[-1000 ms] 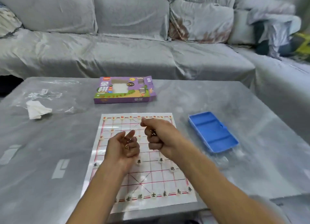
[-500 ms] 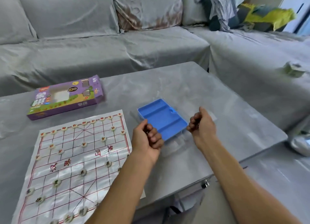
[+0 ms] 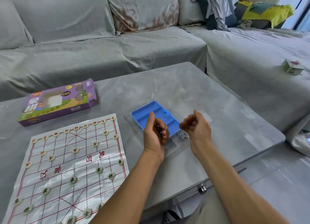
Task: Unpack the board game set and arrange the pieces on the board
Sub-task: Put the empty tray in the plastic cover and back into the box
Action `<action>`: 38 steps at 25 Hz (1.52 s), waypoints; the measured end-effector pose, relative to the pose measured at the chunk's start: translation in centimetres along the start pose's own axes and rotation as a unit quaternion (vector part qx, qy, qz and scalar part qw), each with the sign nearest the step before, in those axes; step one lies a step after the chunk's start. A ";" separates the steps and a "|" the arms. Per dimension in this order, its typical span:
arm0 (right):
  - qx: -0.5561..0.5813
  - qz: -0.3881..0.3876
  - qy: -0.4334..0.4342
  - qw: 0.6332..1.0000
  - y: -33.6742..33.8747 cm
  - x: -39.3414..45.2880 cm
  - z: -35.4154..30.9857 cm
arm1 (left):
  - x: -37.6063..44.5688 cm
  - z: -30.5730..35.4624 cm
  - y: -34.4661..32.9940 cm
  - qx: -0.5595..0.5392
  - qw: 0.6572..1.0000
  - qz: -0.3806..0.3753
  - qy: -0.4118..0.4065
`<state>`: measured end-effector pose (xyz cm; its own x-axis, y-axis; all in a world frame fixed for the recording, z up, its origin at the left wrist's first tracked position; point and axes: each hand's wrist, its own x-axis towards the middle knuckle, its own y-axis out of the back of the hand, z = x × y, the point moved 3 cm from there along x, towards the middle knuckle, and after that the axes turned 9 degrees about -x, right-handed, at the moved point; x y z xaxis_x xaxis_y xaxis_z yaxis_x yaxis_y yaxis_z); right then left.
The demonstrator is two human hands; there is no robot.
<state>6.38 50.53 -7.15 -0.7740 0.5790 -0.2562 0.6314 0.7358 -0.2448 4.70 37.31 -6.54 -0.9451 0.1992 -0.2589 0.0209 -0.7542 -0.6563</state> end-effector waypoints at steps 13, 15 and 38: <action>-0.076 -0.023 0.033 0.996 -0.2 -0.6 -0.3 | 0.2 -0.6 0.1 0.044 0.999 0.010 -0.029; -0.122 -0.040 0.070 0.989 -0.6 -1.1 -0.3 | 0.1 -0.3 0.7 0.051 0.998 0.007 -0.028; -0.687 -0.195 0.278 0.642 -10.9 -1.0 3.1 | 21.6 20.8 17.4 0.712 0.650 0.249 -0.094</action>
<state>0.37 40.84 -7.18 -0.9991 0.0115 0.0408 0.0424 0.2569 0.9655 -22.16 15.52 -8.83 -0.9627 -0.2706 -0.0083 0.1439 -0.5374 0.8310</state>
